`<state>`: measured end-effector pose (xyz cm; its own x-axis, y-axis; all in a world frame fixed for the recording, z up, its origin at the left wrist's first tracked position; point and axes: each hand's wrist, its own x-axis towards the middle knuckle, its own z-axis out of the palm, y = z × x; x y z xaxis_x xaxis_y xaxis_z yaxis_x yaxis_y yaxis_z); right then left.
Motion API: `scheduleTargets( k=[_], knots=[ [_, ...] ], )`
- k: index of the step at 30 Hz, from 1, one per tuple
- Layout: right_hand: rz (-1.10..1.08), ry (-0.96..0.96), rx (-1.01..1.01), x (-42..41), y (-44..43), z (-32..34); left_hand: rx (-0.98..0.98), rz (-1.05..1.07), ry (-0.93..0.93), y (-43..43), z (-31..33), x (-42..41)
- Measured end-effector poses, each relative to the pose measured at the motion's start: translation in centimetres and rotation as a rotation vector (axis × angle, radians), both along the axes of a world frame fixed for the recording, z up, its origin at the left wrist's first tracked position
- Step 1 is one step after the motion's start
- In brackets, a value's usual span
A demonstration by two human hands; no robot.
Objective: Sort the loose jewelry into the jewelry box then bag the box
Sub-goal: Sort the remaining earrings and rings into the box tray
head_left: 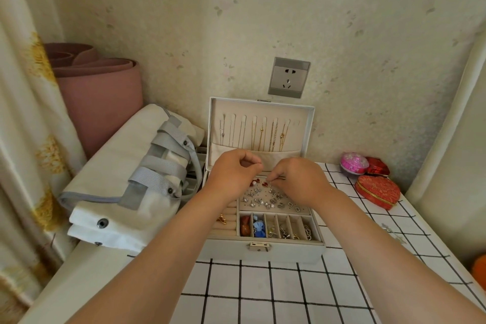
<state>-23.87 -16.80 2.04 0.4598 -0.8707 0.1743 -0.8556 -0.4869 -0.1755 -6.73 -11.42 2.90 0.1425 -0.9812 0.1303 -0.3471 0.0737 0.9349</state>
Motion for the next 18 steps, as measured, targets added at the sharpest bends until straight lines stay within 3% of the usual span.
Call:
scheduleTargets(
  k=[2,9,15,18],
  knots=[
    [-0.007,-0.028,0.009,-0.1,-0.2,0.0,0.006,0.0,0.021,0.0,0.1,0.0],
    [0.145,-0.586,0.249,0.1,0.4,2.6,0.09,-0.006,0.228,0.4,1.0,-0.4],
    [0.161,-0.785,0.214,-0.2,0.9,2.9,0.177,-0.016,0.41,0.7,1.4,-1.2],
    [0.167,-0.81,0.204,-0.5,1.2,3.4,0.166,-0.022,0.396,0.8,1.5,-1.5]
  ],
)
